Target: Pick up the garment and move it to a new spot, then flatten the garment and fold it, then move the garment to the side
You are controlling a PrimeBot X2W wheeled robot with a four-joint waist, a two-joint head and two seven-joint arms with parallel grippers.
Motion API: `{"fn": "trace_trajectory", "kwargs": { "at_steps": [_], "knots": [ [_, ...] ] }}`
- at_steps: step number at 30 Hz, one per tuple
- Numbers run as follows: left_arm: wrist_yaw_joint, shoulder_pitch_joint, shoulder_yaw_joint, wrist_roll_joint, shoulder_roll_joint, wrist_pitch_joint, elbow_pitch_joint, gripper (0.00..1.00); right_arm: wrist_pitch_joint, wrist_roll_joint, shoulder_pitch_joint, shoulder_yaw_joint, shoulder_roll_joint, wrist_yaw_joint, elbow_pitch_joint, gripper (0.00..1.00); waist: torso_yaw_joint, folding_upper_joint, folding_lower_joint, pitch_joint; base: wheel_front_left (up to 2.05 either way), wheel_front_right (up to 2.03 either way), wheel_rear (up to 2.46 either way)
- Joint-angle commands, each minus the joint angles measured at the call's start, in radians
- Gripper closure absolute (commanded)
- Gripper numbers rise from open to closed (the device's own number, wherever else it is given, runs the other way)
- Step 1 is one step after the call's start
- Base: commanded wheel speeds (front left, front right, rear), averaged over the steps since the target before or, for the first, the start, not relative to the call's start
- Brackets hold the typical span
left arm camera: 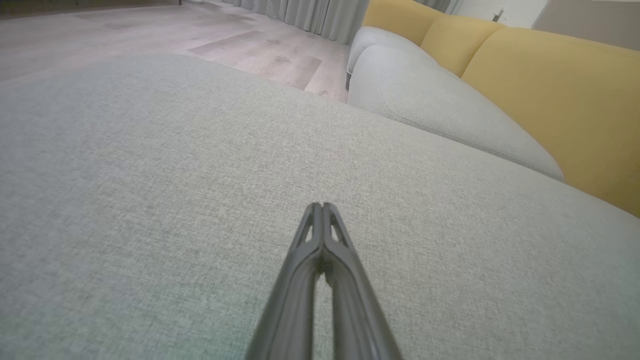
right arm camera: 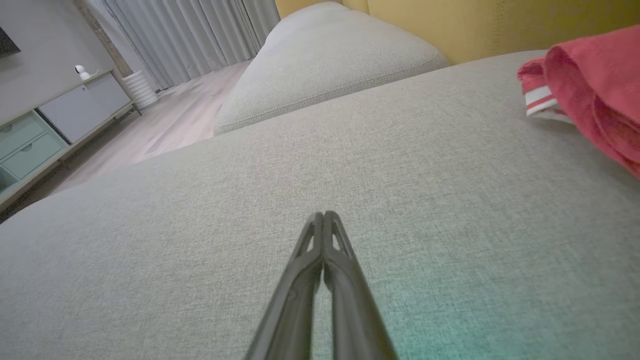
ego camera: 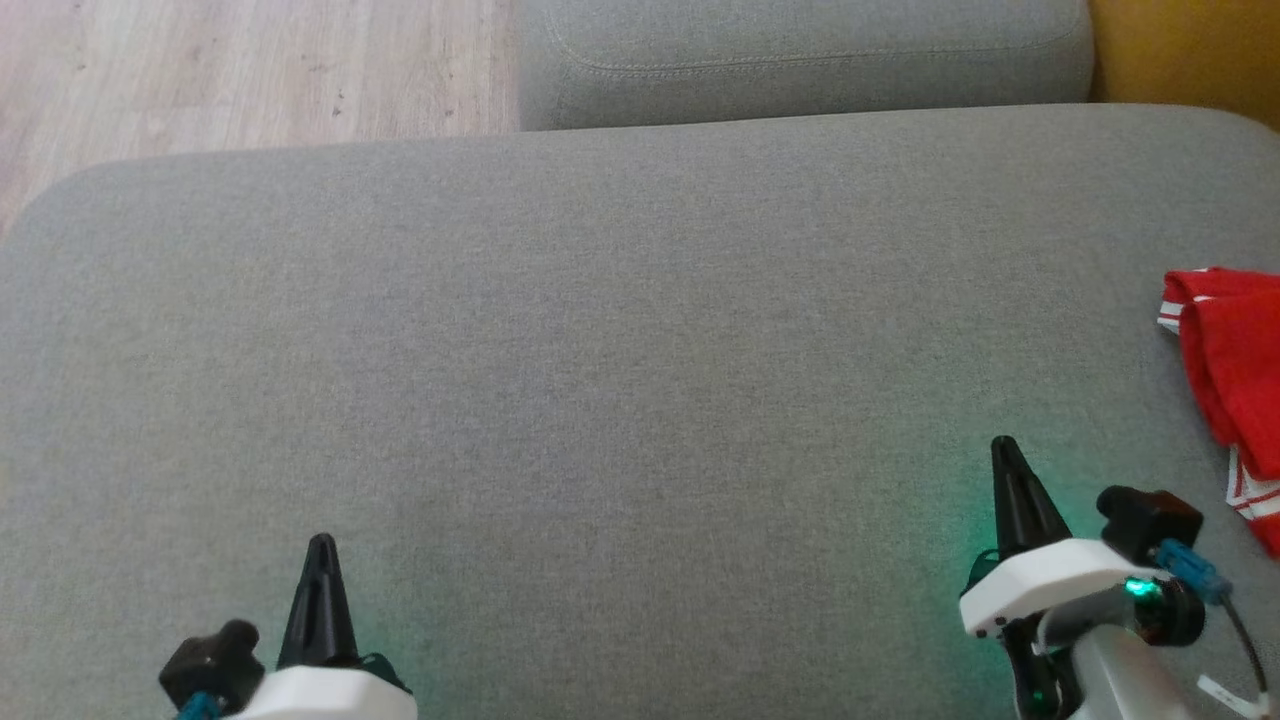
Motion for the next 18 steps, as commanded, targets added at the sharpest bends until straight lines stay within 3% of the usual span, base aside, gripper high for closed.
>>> {"fn": "trace_trajectory", "kwargs": {
  "at_steps": [1, 18],
  "knots": [
    [-0.005, -0.039, 0.018, -0.02, 0.001, 0.004, -0.036, 1.0, 0.004, 0.024, -0.039, -0.006, -0.003, 0.0, -0.039, 1.0, 0.0, 0.0, 0.0, 0.0, 0.0, 0.0, 0.0],
    [-0.018, -0.053, 0.042, -0.202, 0.001, 0.053, -0.051, 1.0, 0.051, 0.225, -0.025, -0.025, -0.003, 0.0, -0.086, 1.0, -0.002, 0.0, 0.0, -0.009, 0.0, 0.0, 0.0]
  ]
}}
